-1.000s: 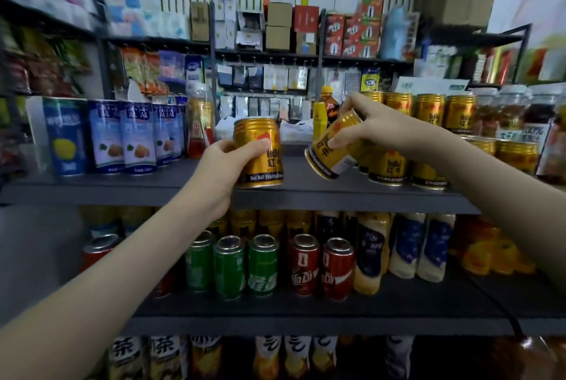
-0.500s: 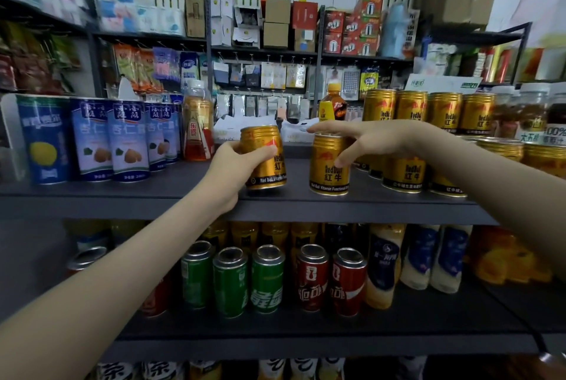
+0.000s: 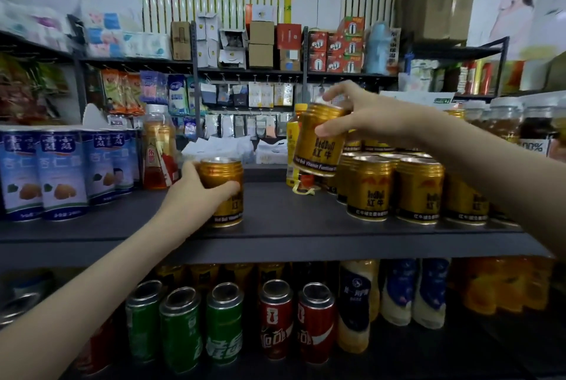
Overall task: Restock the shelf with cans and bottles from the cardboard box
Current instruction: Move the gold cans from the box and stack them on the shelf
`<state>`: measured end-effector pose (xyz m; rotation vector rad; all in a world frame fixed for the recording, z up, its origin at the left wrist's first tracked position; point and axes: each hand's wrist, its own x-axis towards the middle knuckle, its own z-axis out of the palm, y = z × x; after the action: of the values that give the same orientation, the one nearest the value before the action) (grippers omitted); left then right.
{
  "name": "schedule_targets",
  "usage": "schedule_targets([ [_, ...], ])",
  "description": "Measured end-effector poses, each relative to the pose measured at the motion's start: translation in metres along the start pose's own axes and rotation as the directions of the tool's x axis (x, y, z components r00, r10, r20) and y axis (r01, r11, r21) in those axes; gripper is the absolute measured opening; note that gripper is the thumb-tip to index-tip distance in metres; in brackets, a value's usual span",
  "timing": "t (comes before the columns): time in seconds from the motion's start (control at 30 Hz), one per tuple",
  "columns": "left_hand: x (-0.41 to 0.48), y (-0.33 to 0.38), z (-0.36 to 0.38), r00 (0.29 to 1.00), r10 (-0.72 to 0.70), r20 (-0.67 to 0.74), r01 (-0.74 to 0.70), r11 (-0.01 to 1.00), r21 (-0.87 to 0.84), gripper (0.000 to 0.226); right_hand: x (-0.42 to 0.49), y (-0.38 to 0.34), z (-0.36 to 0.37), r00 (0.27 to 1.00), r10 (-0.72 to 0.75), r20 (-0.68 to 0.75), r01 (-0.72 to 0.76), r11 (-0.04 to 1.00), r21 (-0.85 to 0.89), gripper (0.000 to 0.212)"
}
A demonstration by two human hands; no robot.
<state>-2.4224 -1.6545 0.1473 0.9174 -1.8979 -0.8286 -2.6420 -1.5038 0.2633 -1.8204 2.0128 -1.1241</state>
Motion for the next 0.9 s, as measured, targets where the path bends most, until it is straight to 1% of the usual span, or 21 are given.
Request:
schedule_targets([
  [0.07, -0.003, 0.007, 0.005, 0.998, 0.009, -0.066, -0.001, 0.993, 0.117, 0.086, -0.002, 0.004, -0.032, 0.997, -0.019, -0.072, 0.027, 0.992, 0.121, 0.078],
  [0.13, -0.006, 0.017, 0.012, 0.993, -0.005, -0.116, 0.025, 0.985, 0.17, 0.082, 0.0, 0.014, -0.06, 0.993, -0.018, -0.12, 0.035, 0.989, 0.141, 0.084],
  [0.2, -0.004, 0.027, 0.019, 0.993, -0.034, -0.116, 0.047, 0.992, 0.118, 0.067, 0.003, 0.028, -0.081, 0.99, -0.014, -0.142, 0.03, 0.993, 0.111, 0.086],
  [0.27, 0.002, 0.039, 0.028, 0.996, -0.061, -0.066, 0.06, 0.998, -0.024, 0.06, 0.007, 0.042, -0.096, 0.99, -0.003, -0.143, 0.016, 0.995, 0.094, 0.087],
  [0.33, 0.009, 0.057, 0.038, 0.999, -0.048, -0.014, 0.044, 0.976, -0.215, 0.063, 0.01, 0.055, -0.105, 0.99, 0.015, -0.14, -0.003, 0.996, 0.09, 0.084],
  [0.4, 0.017, 0.08, 0.051, 1.0, -0.017, 0.006, 0.019, 0.943, -0.333, 0.07, 0.015, 0.07, -0.112, 0.99, 0.037, -0.137, -0.031, 0.999, 0.042, 0.077],
  [0.47, 0.027, 0.105, 0.063, 0.999, 0.029, 0.036, -0.014, 0.931, -0.365, 0.068, 0.02, 0.082, -0.116, 0.991, 0.041, -0.127, -0.043, 0.999, -0.007, 0.07],
  [0.5, 0.031, 0.117, 0.069, 0.997, 0.052, 0.054, -0.028, 0.927, -0.374, 0.067, 0.021, 0.088, -0.118, 0.991, 0.042, -0.123, -0.043, 0.999, -0.007, 0.069],
  [0.6, 0.048, 0.148, 0.089, 0.989, 0.111, 0.097, -0.066, 0.923, -0.38, 0.073, 0.019, 0.097, -0.122, 0.992, 0.04, -0.121, -0.038, 0.999, 0.023, 0.067],
  [0.63, 0.052, 0.155, 0.097, 0.985, 0.131, 0.112, -0.081, 0.925, -0.372, 0.07, 0.018, 0.099, -0.123, 0.992, 0.045, -0.12, -0.041, 0.999, 0.031, 0.066],
  [0.7, 0.06, 0.167, 0.114, 0.975, 0.16, 0.156, -0.092, 0.923, -0.373, 0.059, 0.017, 0.1, -0.12, 0.99, 0.061, -0.124, -0.056, 0.997, 0.047, 0.072],
  [0.8, 0.068, 0.174, 0.139, 0.958, 0.183, 0.222, -0.088, 0.921, -0.38, 0.047, 0.018, 0.105, -0.114, 0.989, 0.083, -0.125, -0.07, 0.992, 0.109, 0.086],
  [0.87, 0.072, 0.17, 0.15, 0.949, 0.188, 0.255, -0.088, 0.929, -0.36, 0.039, 0.019, 0.11, -0.111, 0.988, 0.083, -0.13, -0.07, 0.993, 0.1, 0.088],
  [0.9, 0.074, 0.167, 0.154, 0.945, 0.187, 0.267, -0.087, 0.933, -0.348, 0.04, 0.019, 0.113, -0.11, 0.988, 0.084, -0.133, -0.072, 0.993, 0.097, 0.088],
])
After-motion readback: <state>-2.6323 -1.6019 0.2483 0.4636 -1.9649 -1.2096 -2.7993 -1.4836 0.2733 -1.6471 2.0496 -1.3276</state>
